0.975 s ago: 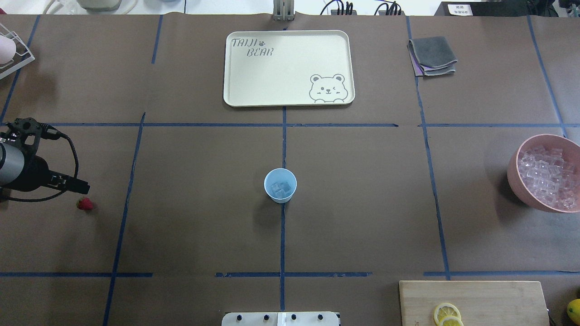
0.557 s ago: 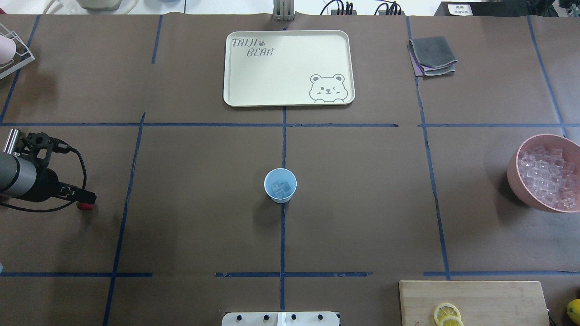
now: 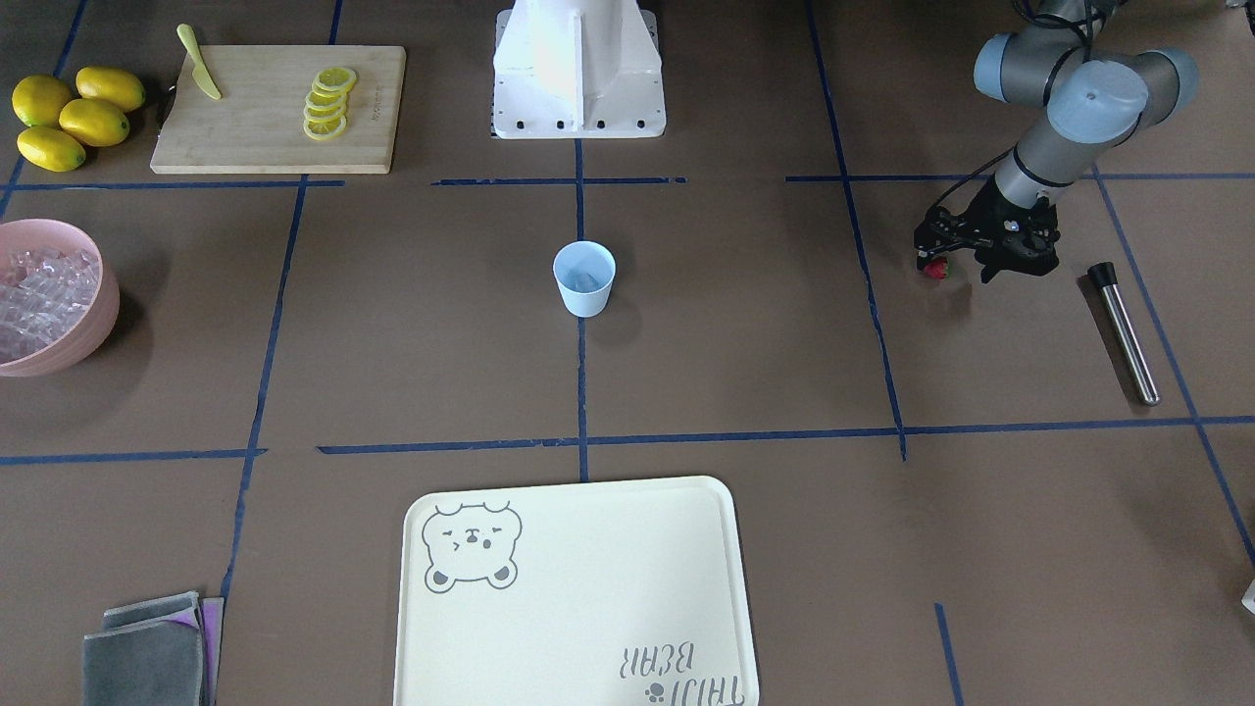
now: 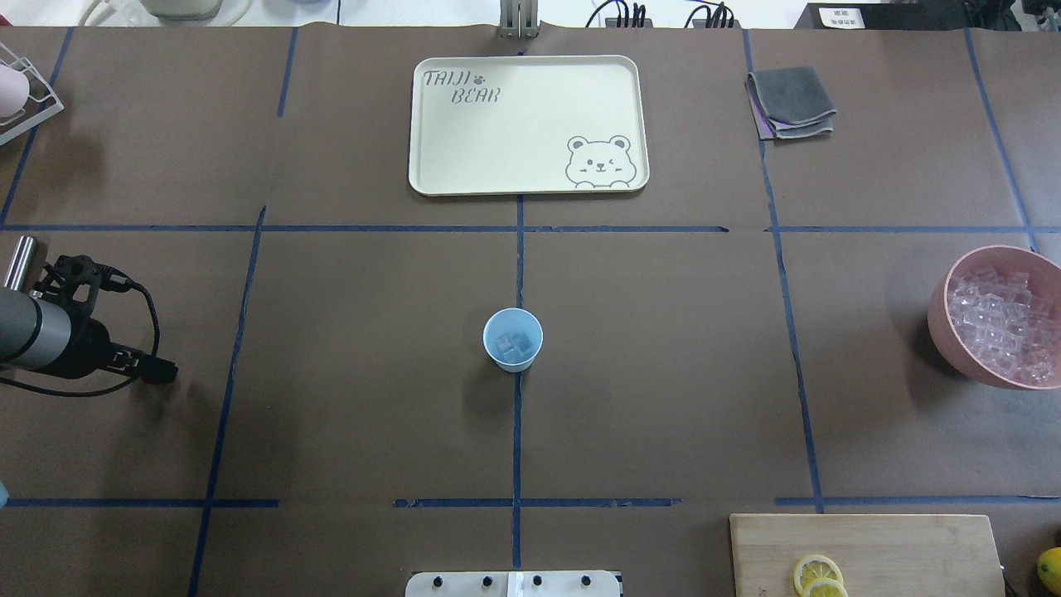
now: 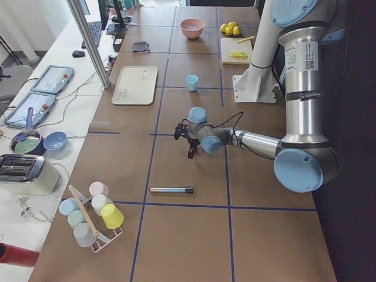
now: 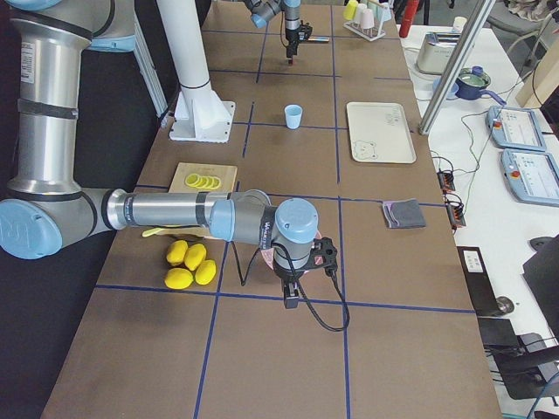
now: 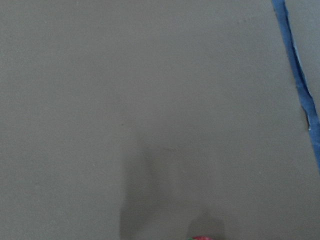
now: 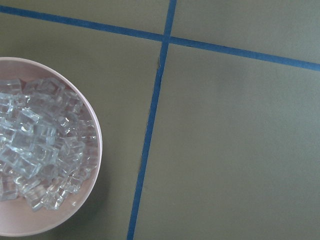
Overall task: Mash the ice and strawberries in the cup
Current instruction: 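Close the left gripper on the red strawberry and lift it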
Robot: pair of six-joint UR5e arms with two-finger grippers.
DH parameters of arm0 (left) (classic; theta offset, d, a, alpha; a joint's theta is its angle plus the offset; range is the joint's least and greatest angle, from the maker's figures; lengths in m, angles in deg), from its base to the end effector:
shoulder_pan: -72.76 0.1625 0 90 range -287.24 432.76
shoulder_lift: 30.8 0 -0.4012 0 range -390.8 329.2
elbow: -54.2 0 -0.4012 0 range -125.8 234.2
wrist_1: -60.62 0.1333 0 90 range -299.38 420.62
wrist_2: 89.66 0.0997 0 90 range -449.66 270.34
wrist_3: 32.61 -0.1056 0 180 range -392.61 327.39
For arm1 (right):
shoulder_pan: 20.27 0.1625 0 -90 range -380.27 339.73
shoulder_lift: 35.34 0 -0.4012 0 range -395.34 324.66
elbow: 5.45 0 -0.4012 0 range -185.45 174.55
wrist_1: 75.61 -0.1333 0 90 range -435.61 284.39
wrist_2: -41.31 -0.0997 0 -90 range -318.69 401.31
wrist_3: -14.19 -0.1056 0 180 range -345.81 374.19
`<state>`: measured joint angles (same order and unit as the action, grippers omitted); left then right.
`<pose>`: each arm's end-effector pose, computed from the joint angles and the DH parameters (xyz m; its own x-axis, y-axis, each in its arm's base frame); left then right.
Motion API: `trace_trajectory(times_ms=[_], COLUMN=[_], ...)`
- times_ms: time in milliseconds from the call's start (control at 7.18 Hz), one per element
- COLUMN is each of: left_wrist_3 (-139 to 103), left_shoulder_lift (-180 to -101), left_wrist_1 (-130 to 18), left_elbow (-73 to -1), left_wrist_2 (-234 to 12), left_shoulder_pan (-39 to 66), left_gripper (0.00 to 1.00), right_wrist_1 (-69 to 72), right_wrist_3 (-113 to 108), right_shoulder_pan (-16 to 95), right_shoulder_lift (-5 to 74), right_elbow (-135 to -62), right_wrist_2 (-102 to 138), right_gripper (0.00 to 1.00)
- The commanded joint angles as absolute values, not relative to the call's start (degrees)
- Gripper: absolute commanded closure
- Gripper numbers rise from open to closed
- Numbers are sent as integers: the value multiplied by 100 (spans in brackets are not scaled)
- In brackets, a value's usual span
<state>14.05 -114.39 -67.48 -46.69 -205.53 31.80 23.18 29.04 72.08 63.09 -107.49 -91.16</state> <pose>0.3150 -0.3890 0.5324 0.6562 0.2481 -0.7126 -0.1148 0.9662 0.2307 0.0797 -0.4309 0.6207 0.7204 -0.1669 0.6731 0.1488 0.9852 0.0851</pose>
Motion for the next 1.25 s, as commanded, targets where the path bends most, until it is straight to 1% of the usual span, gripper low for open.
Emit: trace_trajectory(times_ms=[0, 139, 279, 418, 557, 696, 975, 1114], left_wrist_3=[1406, 1406, 1406, 1406, 1406, 1397, 1397, 1397], left_shoulder_lift=[-11439, -11439, -11439, -11447, -11447, -11439, -11465, -11535], left_wrist_1=[-6743, -6743, -6743, -6743, -6752, -6743, -6664, -6577], left_elbow=[-4705, -4731, -4749, -4758, -4767, -4880, -5423, -5556], left_wrist_2=[-20550, -20559, -20559, -20550, -20532, -20532, -20541, -20541], left_shoulder_pan=[3198, 3206, 3206, 3206, 3206, 3206, 3198, 3172], left_gripper=[21, 38, 62, 82, 93, 99, 100, 100], right_wrist_1=[2318, 2318, 2318, 2318, 2318, 2318, 2318, 2318], right_wrist_3=[2904, 2904, 2904, 2904, 2904, 2904, 2904, 2904], right_shoulder_pan=[7211, 7202, 7202, 7202, 7211, 7202, 7202, 7202], right_shoulder_lift=[6309, 6309, 6309, 6309, 6309, 6309, 6301, 6309], right_elbow=[-10749, -10723, -10705, -10705, -10705, -10705, -10705, -10705], right_wrist_2=[-9114, -9114, -9114, -9114, -9123, -9123, -9123, -9123], right_gripper=[0, 0, 0, 0, 0, 0, 0, 0])
